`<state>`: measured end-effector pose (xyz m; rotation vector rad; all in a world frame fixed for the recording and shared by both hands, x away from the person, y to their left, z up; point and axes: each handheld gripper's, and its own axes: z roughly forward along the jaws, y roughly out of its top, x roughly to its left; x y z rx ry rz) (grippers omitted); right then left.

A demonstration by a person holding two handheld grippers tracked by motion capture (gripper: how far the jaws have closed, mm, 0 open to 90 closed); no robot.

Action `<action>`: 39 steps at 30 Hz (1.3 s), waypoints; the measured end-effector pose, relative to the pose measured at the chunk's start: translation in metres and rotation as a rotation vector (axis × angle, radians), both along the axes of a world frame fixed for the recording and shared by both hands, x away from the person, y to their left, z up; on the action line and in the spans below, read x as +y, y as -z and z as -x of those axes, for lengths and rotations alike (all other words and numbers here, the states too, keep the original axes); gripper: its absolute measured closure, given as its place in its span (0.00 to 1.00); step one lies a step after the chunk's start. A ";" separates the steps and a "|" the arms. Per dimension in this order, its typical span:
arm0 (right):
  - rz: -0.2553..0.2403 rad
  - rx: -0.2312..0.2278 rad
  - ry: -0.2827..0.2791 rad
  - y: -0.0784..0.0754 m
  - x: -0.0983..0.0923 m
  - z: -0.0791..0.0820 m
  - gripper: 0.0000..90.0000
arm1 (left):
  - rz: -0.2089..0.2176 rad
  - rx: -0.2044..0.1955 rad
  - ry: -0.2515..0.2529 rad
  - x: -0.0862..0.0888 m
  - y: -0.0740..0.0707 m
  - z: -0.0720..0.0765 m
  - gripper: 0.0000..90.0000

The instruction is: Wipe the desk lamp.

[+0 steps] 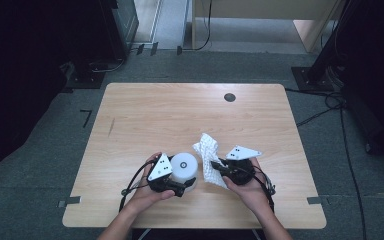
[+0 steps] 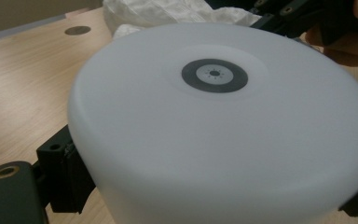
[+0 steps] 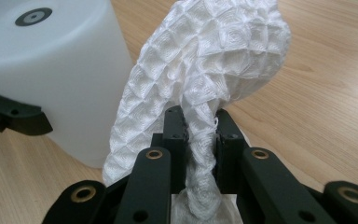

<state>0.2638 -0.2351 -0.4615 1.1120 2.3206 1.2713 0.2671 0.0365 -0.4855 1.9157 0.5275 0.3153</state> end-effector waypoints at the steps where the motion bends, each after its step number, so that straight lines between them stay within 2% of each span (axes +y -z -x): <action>1: 0.001 -0.001 -0.002 0.000 0.000 0.000 0.87 | 0.011 -0.004 -0.006 0.002 -0.002 0.001 0.04; 3: 0.001 -0.001 -0.003 0.000 0.000 0.000 0.87 | 0.025 0.006 -0.021 0.006 -0.006 0.005 0.01; 7: -0.007 -0.003 0.005 0.000 -0.003 -0.001 0.87 | 0.025 -0.003 -0.111 0.005 -0.008 0.013 0.00; 8: -0.009 -0.005 0.009 -0.001 -0.004 -0.002 0.87 | 0.032 -0.004 -0.120 0.003 -0.007 0.014 0.00; 10: -0.014 -0.005 0.014 -0.001 -0.006 -0.002 0.87 | 0.013 -0.030 -0.158 -0.001 -0.005 0.018 0.00; 11: -0.017 -0.008 0.014 -0.002 -0.007 -0.002 0.87 | 0.017 -0.034 -0.170 -0.003 -0.004 0.019 0.00; 15: -0.022 -0.009 0.022 -0.002 -0.010 -0.002 0.87 | 0.031 -0.016 -0.270 -0.006 0.002 0.027 0.00; 18: -0.026 -0.009 0.028 -0.002 -0.012 -0.003 0.87 | 0.007 -0.023 -0.323 -0.011 0.008 0.039 0.00; 19: -0.025 -0.010 0.030 -0.001 -0.012 -0.003 0.87 | 0.002 -0.024 -0.334 -0.012 0.008 0.041 0.00; 20: -0.025 -0.009 0.029 -0.001 -0.012 -0.004 0.87 | -0.007 -0.024 -0.365 -0.014 0.007 0.041 0.00; 22: -0.024 -0.008 0.029 -0.001 -0.011 -0.003 0.87 | 0.004 -0.004 -0.392 -0.016 0.006 0.040 0.00; 23: -0.024 -0.004 0.028 -0.001 -0.010 -0.003 0.87 | -0.014 -0.010 -0.412 -0.018 0.007 0.041 0.00; 28: -0.018 -0.009 0.021 0.000 -0.006 -0.002 0.87 | -0.066 -0.053 -0.430 -0.028 0.010 0.041 0.04; 29: -0.017 -0.008 0.021 -0.001 -0.006 -0.002 0.87 | -0.070 -0.040 -0.444 -0.030 0.009 0.040 0.04; 30: -0.016 -0.006 0.021 -0.001 -0.005 -0.002 0.87 | -0.056 -0.028 -0.447 -0.031 0.009 0.040 0.05; 32: -0.015 -0.006 0.017 -0.001 -0.003 -0.001 0.87 | -0.053 -0.031 -0.448 -0.033 0.009 0.039 0.08; 36: -0.022 -0.016 0.007 -0.003 -0.003 0.000 0.87 | -0.047 -0.007 -0.367 -0.026 0.006 0.028 0.09; 39: -0.069 -0.018 -0.006 -0.009 -0.005 0.003 0.87 | -0.021 0.005 -0.282 -0.015 0.004 0.017 0.09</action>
